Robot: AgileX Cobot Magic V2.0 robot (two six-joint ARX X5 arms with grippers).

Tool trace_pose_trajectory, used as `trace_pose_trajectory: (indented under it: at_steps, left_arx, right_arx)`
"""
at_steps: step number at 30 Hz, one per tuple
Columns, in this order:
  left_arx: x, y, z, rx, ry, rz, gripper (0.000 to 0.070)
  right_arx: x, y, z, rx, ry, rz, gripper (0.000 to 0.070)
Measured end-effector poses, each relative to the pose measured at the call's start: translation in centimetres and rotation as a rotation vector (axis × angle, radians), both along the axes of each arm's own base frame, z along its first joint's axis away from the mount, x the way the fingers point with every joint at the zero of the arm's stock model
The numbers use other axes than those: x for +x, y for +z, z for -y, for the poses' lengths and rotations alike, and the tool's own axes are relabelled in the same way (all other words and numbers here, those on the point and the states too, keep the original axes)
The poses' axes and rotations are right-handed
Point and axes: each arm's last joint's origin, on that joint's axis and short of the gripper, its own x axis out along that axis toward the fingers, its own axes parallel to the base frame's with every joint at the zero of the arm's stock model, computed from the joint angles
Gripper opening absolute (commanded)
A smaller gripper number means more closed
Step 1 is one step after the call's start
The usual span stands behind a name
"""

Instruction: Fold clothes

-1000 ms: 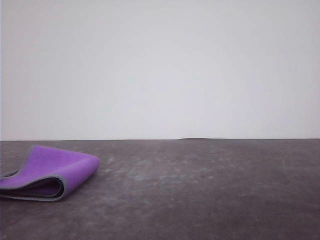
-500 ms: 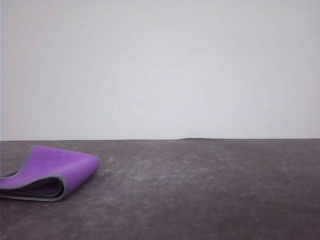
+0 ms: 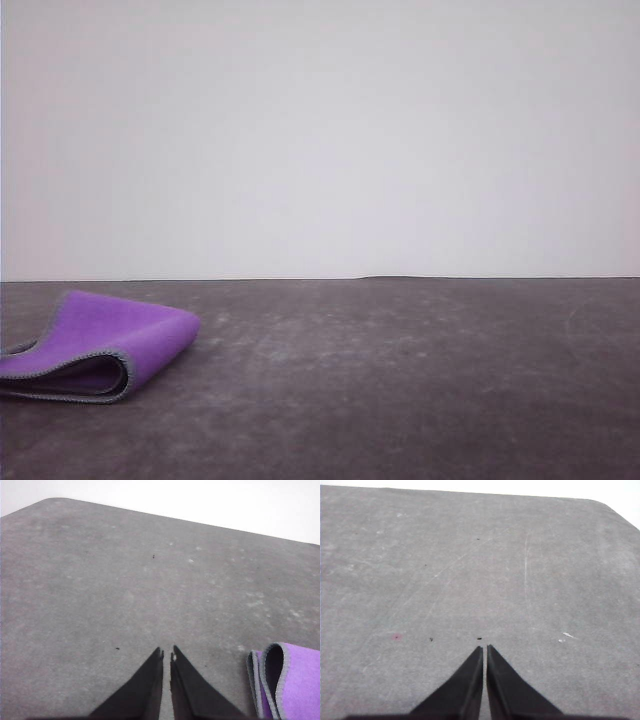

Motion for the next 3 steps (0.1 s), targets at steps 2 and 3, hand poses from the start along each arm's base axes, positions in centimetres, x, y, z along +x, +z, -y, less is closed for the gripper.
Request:
trace_pose_trajectory:
  at_steps: [2, 3]
  left_arx:
    - [0.00, 0.00, 0.00, 0.000, 0.000, 0.000, 0.0016]
    - [0.00, 0.00, 0.00, 0.000, 0.000, 0.000, 0.0016]
  right_arx:
    - [0.00, 0.00, 0.00, 0.000, 0.000, 0.000, 0.0006]
    - [0.00, 0.00, 0.00, 0.000, 0.000, 0.000, 0.0006]
